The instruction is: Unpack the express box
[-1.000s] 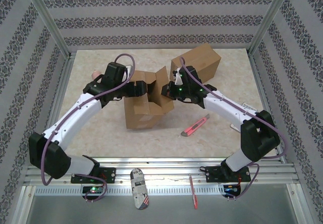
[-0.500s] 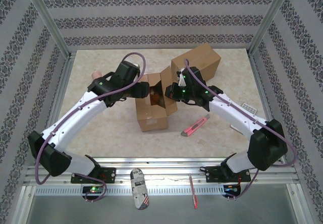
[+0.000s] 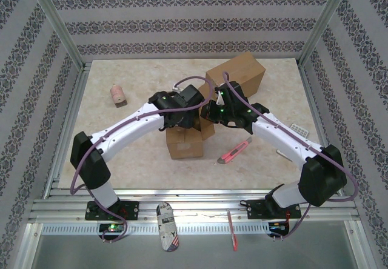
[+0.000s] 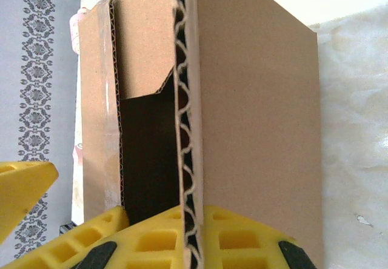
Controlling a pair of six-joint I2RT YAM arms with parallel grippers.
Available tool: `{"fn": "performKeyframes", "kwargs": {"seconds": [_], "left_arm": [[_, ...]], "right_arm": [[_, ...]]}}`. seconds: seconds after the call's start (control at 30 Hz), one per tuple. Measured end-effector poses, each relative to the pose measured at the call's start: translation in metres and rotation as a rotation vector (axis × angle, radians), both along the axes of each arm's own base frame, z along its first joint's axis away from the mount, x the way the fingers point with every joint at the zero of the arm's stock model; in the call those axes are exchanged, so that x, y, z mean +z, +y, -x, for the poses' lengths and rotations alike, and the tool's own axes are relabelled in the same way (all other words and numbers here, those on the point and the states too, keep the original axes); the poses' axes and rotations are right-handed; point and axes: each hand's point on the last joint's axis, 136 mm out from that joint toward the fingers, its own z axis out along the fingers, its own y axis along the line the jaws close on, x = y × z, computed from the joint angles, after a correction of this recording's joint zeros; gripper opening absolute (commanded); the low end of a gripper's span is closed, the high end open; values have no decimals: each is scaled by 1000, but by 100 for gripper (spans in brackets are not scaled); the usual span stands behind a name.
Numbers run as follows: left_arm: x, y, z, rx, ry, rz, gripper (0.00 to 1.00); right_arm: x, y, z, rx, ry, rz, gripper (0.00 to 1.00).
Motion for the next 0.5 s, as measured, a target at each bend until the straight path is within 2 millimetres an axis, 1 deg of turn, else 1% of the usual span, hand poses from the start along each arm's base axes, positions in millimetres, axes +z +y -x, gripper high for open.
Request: {"fn": "performKeyframes", "kwargs": {"seconds": [0.1,0.27,0.4,0.5], "left_arm": [[-6,4,3,28,4,-42,86],[-7,3,4,44,-12,-52,87],[-12,6,4,51,-15,-71,87],[-16,8,3,56,-18,-90,84]], "right_arm": [[-1,0,0,-2,3,-1,0],[-2,0,0,-2,2,-3,0],[-3,1,0,-2,-1,-7,0],[-5,0,0,-3,0,-8,0]]}}
